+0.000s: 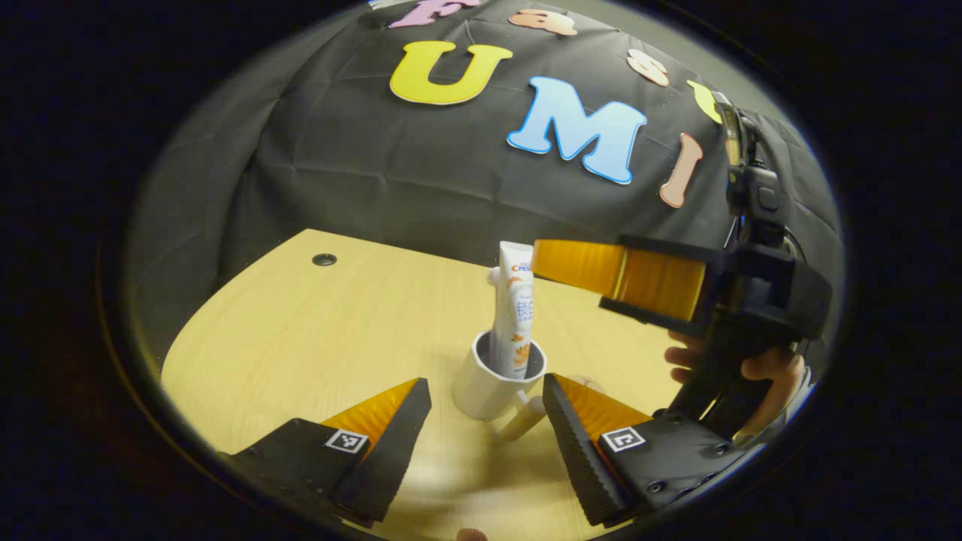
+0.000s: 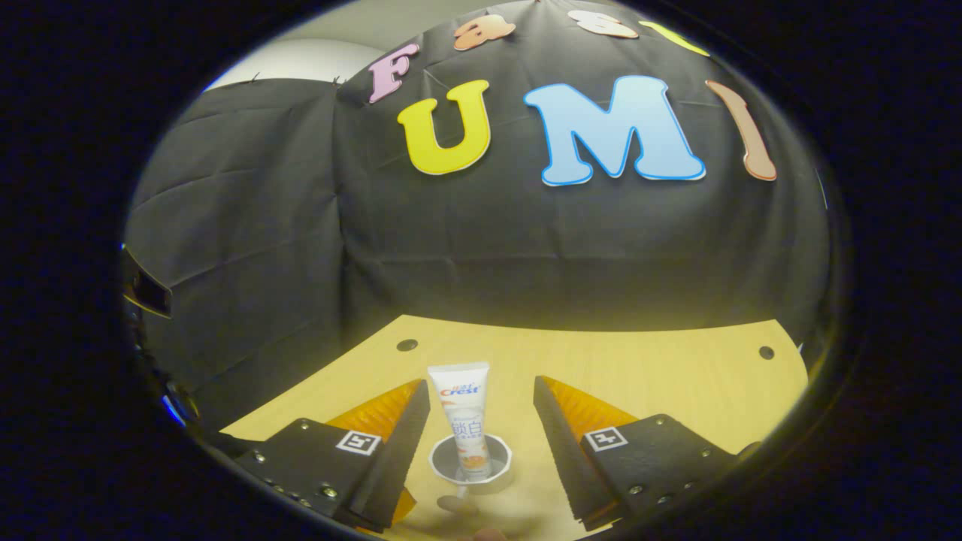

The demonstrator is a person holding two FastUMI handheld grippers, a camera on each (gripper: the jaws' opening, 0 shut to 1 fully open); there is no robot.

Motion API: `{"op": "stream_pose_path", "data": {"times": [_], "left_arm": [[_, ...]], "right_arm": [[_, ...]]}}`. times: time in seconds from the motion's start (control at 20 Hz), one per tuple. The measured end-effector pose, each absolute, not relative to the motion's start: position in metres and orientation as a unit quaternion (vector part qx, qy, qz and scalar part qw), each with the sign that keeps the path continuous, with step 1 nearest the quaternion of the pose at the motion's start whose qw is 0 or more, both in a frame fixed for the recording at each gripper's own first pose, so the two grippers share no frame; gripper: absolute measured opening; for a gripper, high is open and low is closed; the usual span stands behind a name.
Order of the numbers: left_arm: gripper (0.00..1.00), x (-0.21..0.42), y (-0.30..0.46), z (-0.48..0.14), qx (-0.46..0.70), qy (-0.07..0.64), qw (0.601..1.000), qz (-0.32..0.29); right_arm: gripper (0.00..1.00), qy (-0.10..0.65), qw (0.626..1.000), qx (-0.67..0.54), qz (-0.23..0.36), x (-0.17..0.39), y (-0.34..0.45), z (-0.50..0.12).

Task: Put the toothbrush and toothpaste on the desktop into the cup, then pick up the cup and place it on the coaster on the desktop.

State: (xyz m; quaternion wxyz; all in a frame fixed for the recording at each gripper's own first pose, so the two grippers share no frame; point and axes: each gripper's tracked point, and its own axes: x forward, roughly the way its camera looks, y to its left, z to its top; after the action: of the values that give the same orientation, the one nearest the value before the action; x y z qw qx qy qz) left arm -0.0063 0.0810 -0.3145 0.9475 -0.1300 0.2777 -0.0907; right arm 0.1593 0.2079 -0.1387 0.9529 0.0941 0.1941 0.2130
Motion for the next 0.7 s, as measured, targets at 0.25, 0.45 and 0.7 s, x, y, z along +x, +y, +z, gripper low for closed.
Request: {"op": "stream_pose_path", "data": {"times": [0.25, 0.45, 0.7], "left_arm": [[0.97, 0.002, 0.062, -0.318, -0.116, 0.293, 0.944, -0.100], [1.00, 0.012, 0.048, -0.328, -0.118, 0.327, 0.932, -0.100], [0.97, 0.012, 0.041, -0.359, -0.133, 0.408, 0.900, -0.079]], "right_arm": [[0.82, 0.186, 0.962, 0.084, 0.182, 0.152, 0.168, -0.128], [0.83, 0.196, 0.964, 0.074, 0.163, 0.145, 0.143, -0.127], [0.83, 0.212, 0.964, 0.071, 0.145, 0.134, 0.117, -0.131]]}}
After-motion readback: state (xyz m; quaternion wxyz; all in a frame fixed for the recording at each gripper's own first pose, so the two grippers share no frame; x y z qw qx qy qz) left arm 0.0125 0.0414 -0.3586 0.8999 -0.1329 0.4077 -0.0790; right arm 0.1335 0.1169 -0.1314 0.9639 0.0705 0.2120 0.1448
